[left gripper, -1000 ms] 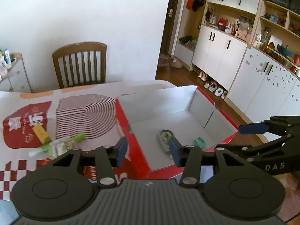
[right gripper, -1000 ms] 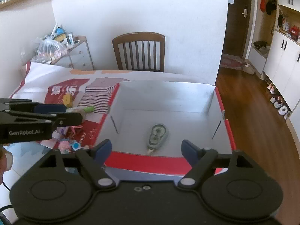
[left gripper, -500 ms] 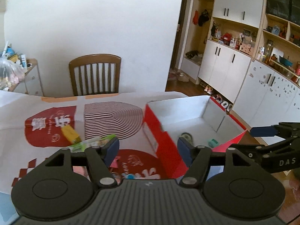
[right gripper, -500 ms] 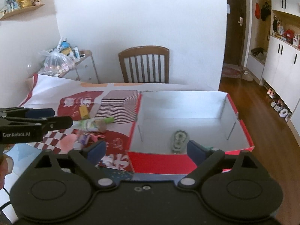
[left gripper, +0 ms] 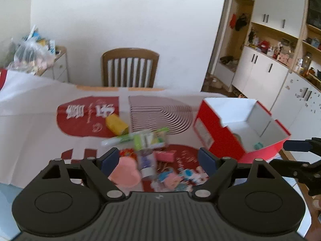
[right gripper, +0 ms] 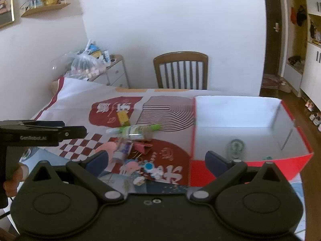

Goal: Organize rigid objects
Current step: 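Lift both tools out of the box and return toward the items, then grasp the pink heart dish with the left tool while the right tool grasps the pink-haired doll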

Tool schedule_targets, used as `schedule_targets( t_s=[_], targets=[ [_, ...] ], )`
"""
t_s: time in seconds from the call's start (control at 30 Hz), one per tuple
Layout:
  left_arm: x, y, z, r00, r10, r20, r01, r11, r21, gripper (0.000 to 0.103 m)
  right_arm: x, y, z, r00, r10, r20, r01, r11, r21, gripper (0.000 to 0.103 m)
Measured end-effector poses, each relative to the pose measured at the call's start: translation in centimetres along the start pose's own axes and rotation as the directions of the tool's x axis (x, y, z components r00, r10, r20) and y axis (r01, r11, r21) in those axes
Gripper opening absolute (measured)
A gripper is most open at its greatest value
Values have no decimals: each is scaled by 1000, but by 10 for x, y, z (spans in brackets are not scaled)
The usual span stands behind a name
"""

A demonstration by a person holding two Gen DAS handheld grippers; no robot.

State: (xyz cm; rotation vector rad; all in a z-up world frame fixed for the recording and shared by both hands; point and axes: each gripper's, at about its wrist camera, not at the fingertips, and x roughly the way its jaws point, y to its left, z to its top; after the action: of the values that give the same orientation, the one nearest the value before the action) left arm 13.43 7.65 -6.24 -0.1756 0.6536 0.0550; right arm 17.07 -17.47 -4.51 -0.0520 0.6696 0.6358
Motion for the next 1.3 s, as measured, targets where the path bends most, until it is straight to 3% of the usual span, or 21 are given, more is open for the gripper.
schedule_targets(
  t_s=[0.1,0.17,0.3,0.4,0.57,0.67,1.03,1.3],
  targets=[
    [7,17,-8,1000,9,-4,-9,1000,-18,88,12,11,-3,1000,17,-23,-17,1000,-18,103],
    [11,26,-12,1000,27,-5,-27,999,-26,103,19,18,-6,999,27,-33,-28,999,-33,103],
    [25,40,-21,999,40,10,-39,999,-14,103,35,29,-11,998,36,-57,-40,997,-63,103],
    [41,48,-25,998,63,-20,-63,998,-8,103,49,34,-15,997,36,-74,-42,995,-86,103],
    [70,67,-33,995,45,-89,-54,993,-109,103,74,38,-22,993,30,-111,-43,993,-113,101],
    [83,72,-38,992,66,-107,-79,990,-121,103,88,41,-26,991,24,-133,-42,990,-135,99],
    [123,75,-45,976,147,-158,-167,978,-122,103,127,51,-36,974,32,-224,-74,980,-183,80],
    [137,70,-47,972,161,-170,-184,975,-124,102,146,52,-37,964,34,-263,-89,976,-199,68]
  ],
)
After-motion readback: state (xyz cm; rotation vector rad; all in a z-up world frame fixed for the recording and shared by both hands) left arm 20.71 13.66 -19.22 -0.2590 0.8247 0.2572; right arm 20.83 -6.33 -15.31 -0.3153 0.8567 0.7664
